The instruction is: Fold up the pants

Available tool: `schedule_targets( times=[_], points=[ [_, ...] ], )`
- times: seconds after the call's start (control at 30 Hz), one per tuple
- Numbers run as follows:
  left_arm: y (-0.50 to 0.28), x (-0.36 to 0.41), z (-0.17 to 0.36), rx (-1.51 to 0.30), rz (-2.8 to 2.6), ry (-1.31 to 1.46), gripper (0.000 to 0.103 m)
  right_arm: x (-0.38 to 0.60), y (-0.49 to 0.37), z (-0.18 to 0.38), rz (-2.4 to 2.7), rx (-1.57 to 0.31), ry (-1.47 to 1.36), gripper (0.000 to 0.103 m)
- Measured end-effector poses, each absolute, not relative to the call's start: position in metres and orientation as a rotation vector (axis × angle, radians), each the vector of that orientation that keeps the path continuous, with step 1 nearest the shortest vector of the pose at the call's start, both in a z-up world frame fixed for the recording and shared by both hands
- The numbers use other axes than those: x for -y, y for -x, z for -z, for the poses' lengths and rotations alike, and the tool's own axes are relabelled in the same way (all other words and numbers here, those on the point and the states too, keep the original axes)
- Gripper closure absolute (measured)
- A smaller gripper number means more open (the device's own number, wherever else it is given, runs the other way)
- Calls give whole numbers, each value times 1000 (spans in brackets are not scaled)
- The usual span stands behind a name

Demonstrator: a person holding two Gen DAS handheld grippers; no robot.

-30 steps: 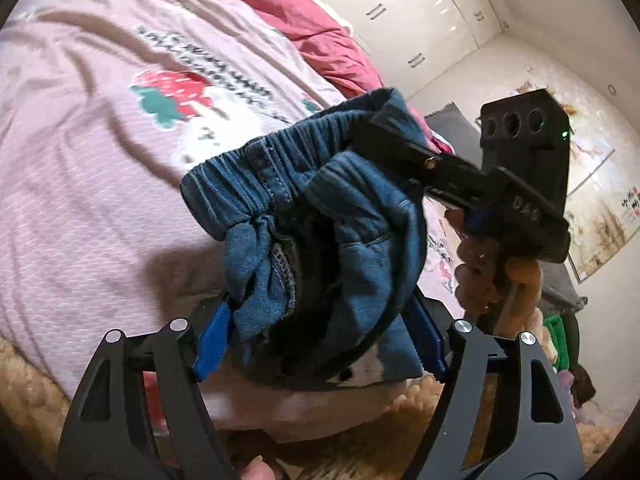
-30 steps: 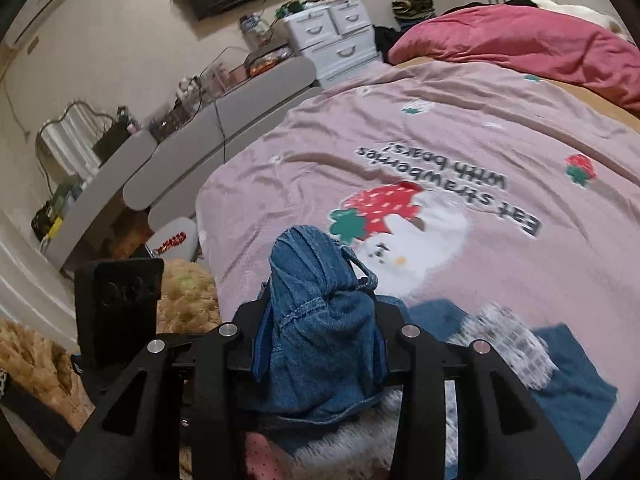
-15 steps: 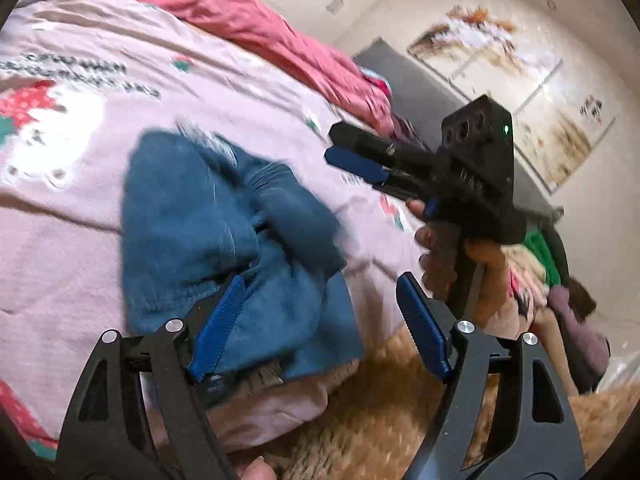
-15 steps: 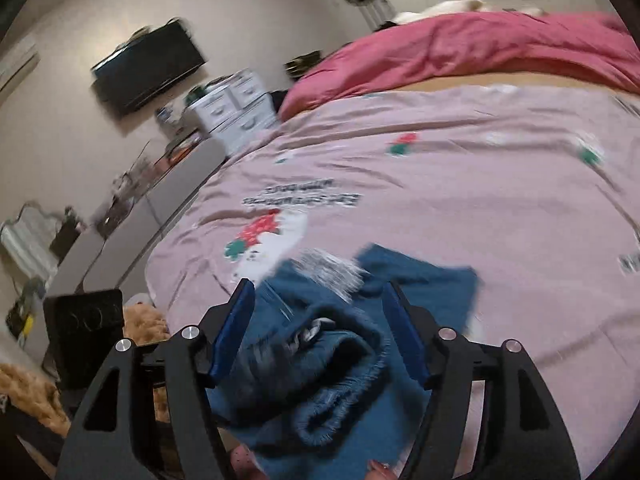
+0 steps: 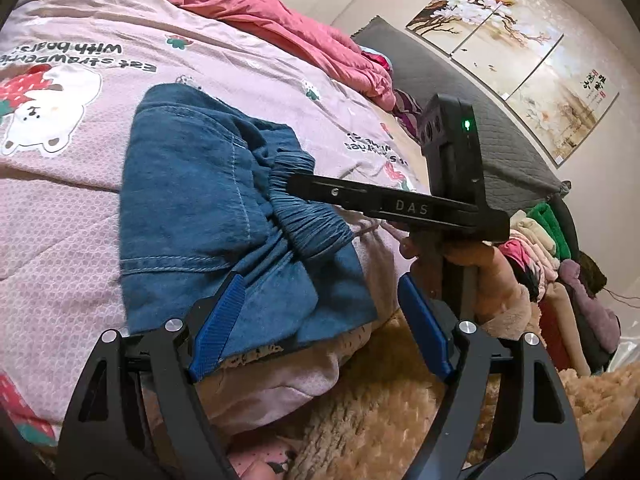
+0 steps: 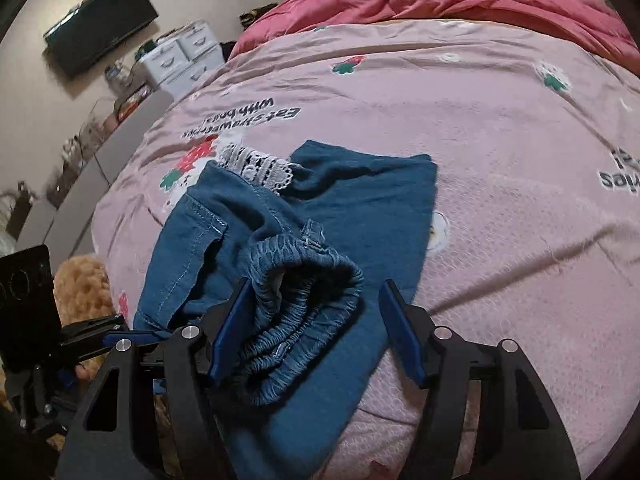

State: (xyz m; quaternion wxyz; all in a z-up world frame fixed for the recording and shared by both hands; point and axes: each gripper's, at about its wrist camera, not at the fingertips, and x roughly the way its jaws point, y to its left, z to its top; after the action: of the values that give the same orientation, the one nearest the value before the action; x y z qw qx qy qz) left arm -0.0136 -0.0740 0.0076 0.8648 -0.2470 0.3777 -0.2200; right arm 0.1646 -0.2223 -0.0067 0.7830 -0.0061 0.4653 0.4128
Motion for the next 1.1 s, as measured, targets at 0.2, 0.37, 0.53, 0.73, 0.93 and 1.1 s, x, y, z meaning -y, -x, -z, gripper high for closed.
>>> schedule_targets(
  times=[0.2,0.37,0.53,0.73,0.93,1.1],
  points=[
    [18,61,-15,-784,419,554,23,225,-150,-7,-897,-940,33,39],
    [26,44,-28,-772,316,511,20,244,-137,-21,-901,-891,-23,39],
    [20,20,-38,-774,211,488,16,259,-109,-35,-892,-824,-3,32],
    [-7,-3,-42,-820,140,448,15,252,-62,-49,-955,-748,100,28],
    [-42,0,-31,-915,188,389,30,214,-13,-54,-1081,-667,297,28],
    [-62,18,-27,-961,238,304,49,176,12,-41,-1103,-598,526,39]
  ],
)
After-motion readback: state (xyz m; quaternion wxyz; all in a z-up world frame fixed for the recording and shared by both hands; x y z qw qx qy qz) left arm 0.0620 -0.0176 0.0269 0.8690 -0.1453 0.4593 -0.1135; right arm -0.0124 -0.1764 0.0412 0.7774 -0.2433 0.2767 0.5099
